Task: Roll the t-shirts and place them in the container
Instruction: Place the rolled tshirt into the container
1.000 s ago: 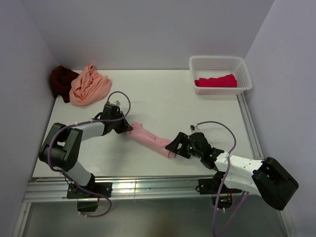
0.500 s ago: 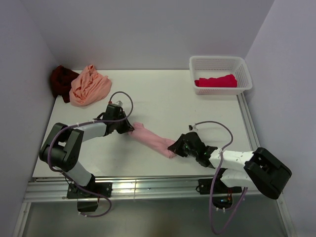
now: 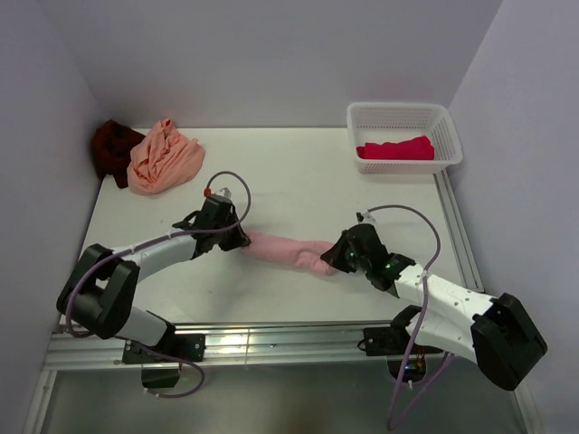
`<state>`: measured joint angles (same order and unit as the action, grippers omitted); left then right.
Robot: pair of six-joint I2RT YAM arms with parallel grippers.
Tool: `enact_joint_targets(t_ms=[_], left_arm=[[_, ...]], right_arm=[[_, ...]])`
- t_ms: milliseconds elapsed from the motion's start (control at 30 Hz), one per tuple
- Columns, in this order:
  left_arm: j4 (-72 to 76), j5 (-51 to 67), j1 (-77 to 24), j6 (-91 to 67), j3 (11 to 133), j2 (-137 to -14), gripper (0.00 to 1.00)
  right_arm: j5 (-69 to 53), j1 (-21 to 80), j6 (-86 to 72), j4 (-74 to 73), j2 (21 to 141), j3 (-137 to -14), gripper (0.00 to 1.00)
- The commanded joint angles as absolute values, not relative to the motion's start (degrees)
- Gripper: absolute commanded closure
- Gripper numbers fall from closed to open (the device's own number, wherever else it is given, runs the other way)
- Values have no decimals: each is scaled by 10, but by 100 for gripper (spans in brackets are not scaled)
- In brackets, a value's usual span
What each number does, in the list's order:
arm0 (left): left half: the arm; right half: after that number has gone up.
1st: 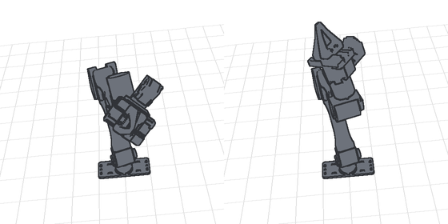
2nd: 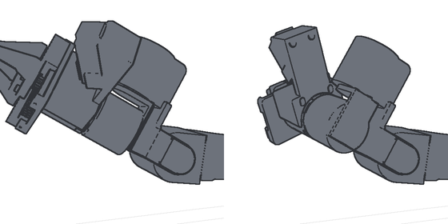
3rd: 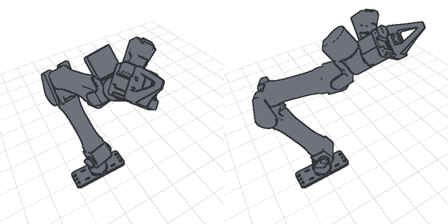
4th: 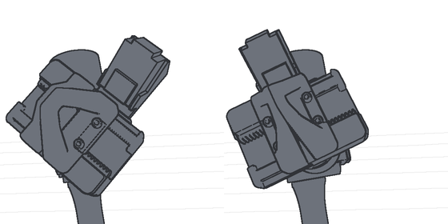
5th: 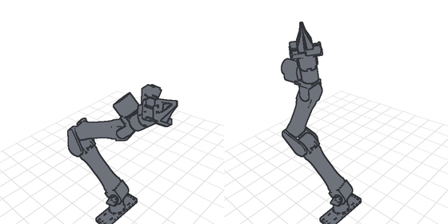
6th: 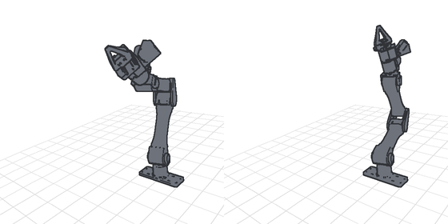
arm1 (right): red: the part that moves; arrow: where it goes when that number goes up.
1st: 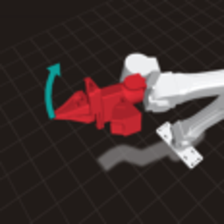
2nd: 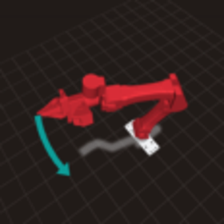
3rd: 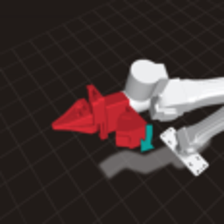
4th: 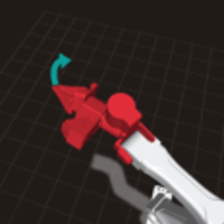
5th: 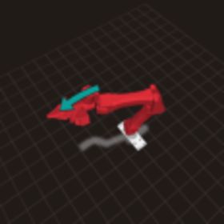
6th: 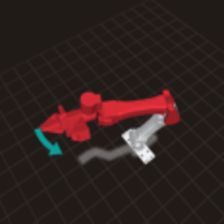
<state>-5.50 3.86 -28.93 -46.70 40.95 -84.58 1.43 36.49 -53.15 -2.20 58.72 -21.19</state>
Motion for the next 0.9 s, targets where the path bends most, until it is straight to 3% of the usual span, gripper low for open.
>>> enact_joint_targets(t_ms=[0, 433, 867], left_arm=[[-86, 4, -315, -491, 454, -797, 100], [-98, -57, -342, -461, 671, -798, 100], [-5, -42, -345, -388, 935, -1044, 100]], right_arm=[[5, 329, -464, -72, 569, -290, 100], [-32, 197, -365, -203, 703, -592, 100], [-67, 87, -344, -206, 932, -857, 100]])
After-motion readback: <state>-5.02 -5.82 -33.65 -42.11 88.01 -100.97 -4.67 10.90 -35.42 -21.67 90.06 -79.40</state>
